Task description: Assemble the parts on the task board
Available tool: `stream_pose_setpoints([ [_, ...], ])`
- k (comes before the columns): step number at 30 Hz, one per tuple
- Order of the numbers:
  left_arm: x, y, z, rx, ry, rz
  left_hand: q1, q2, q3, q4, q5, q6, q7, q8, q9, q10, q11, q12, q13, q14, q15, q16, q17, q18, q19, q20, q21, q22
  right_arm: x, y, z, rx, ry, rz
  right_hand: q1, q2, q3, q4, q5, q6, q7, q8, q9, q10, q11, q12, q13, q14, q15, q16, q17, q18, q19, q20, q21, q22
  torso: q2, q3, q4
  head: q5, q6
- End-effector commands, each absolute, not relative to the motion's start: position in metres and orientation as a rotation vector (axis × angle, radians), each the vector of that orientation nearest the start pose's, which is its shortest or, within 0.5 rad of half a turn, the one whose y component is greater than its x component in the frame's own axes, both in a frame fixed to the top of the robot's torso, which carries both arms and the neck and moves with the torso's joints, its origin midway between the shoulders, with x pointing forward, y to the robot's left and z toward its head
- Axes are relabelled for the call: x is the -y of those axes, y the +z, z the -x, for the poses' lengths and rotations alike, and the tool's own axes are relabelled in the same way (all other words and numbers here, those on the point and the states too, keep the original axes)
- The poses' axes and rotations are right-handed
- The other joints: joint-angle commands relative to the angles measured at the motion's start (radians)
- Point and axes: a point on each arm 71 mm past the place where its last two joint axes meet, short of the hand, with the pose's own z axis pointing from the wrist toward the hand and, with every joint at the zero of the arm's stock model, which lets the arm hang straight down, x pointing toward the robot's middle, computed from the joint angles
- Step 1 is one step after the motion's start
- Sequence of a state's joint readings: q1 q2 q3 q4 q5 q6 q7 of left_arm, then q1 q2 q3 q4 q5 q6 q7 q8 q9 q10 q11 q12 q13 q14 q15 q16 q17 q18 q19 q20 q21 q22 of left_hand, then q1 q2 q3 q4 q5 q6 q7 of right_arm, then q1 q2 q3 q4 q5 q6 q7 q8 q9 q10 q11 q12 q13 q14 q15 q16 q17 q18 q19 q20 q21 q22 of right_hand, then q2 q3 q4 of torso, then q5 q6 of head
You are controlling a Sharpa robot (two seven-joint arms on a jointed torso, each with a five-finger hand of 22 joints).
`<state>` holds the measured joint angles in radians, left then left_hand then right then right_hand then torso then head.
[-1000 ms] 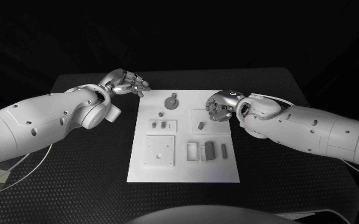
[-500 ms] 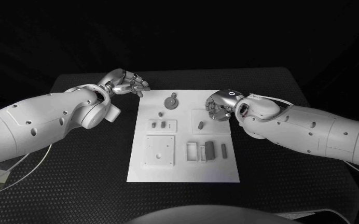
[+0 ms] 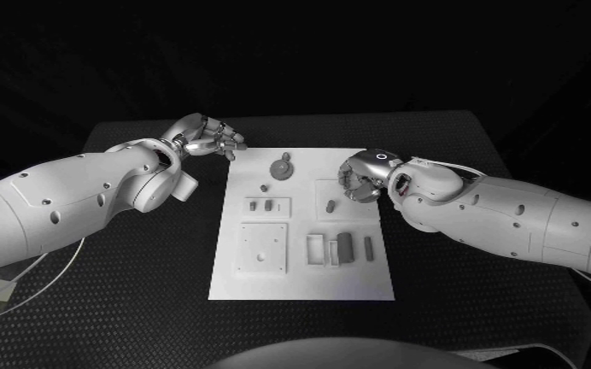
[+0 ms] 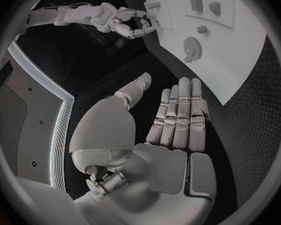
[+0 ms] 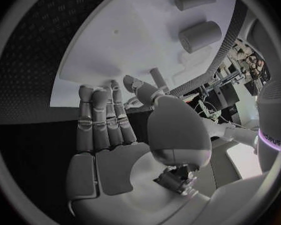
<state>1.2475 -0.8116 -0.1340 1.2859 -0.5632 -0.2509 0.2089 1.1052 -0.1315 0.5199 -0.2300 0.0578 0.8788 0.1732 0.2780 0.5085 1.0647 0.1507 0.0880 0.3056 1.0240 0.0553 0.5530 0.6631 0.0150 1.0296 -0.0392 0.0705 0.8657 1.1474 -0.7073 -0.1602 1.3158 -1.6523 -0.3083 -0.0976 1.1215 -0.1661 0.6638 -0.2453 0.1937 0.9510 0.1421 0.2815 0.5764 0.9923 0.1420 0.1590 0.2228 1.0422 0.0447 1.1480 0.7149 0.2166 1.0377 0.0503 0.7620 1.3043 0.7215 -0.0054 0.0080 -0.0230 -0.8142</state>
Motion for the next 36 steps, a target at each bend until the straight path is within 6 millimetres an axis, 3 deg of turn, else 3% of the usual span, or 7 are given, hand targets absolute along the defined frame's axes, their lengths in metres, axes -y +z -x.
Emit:
stream_pose_setpoints([
  [1,-0.257,-0.205,-0.522,-1.71,-1.084,0.595,0.007,0.006,-0.006,0.002,0.004,-0.002,0.001,0.002,-0.002,0.009,-0.001,0.0,0.0,0.005,0.0,-0.006,0.001,0.005,0.009,-0.002,0.004,-0.002,0.188,-0.267,-0.486,-1.737,0.49,0.413,0.01,0.005,0.002,-0.003,0.0,0.007,0.001,-0.004,-0.005,0.02,0.005,0.016,0.003,-0.002,-0.009,-0.007,-0.003,0.045,-0.002,0.003,-0.008,-0.001,0.0,0.0006,-0.0013,0.001,-0.001],
  [4,-0.256,-0.205,-0.522,-1.71,-1.085,0.595,0.007,0.007,-0.006,0.002,0.004,-0.002,0.001,0.002,-0.002,0.01,-0.002,0.0,0.0,0.006,0.0,-0.007,0.002,0.005,0.009,-0.002,0.004,-0.002,0.187,-0.267,-0.486,-1.727,0.49,0.418,0.023,0.014,0.003,-0.013,0.0,0.008,0.002,-0.008,-0.012,0.068,-0.013,0.034,0.004,0.002,-0.027,-0.01,-0.006,0.045,0.002,0.002,-0.011,-0.001,-0.001,0.0009,-0.0018,0.001,0.0],
  [8,-0.256,-0.205,-0.522,-1.711,-1.085,0.595,0.007,0.007,-0.006,0.002,0.004,-0.003,0.001,0.002,-0.002,0.01,-0.002,0.0,0.0,0.006,0.0,-0.007,0.003,0.005,0.009,-0.002,0.004,-0.002,0.189,-0.268,-0.486,-1.727,0.478,0.423,0.029,0.024,0.002,-0.02,0.0,0.014,0.0,-0.009,-0.018,0.102,-0.025,0.042,0.001,0.01,-0.038,-0.013,-0.009,0.045,0.01,0.0,-0.011,-0.001,0.0,0.0012,-0.0012,0.0,0.0],
  [27,-0.257,-0.206,-0.522,-1.715,-1.084,0.596,0.006,0.006,-0.007,0.002,0.004,-0.004,0.002,0.001,-0.003,0.01,-0.002,0.0,0.0,0.007,0.0,-0.009,0.006,0.004,0.01,-0.003,0.004,-0.002,0.187,-0.271,-0.487,-1.707,0.452,0.444,0.05,0.027,0.002,-0.038,0.001,-0.007,0.012,-0.027,-0.036,0.141,-0.037,0.04,-0.01,0.025,-0.05,-0.017,-0.013,0.045,0.023,-0.004,-0.014,0.002,0.0,-0.0001,-0.001,-0.002,0.0],
  [36,-0.258,-0.206,-0.522,-1.714,-1.082,0.598,0.006,0.007,-0.007,0.002,0.004,-0.004,0.002,0.001,-0.003,0.01,-0.002,0.0,-0.001,0.007,-0.001,-0.01,0.007,0.004,0.01,-0.003,0.003,-0.002,0.181,-0.274,-0.486,-1.699,0.449,0.469,0.055,0.033,-0.004,-0.036,0.001,0.029,-0.003,-0.007,-0.031,0.188,-0.054,0.058,0.004,0.042,-0.067,-0.015,-0.012,0.045,0.039,-0.01,-0.011,0.007,0.001,0.0006,0.0002,-0.001,-0.002],
])
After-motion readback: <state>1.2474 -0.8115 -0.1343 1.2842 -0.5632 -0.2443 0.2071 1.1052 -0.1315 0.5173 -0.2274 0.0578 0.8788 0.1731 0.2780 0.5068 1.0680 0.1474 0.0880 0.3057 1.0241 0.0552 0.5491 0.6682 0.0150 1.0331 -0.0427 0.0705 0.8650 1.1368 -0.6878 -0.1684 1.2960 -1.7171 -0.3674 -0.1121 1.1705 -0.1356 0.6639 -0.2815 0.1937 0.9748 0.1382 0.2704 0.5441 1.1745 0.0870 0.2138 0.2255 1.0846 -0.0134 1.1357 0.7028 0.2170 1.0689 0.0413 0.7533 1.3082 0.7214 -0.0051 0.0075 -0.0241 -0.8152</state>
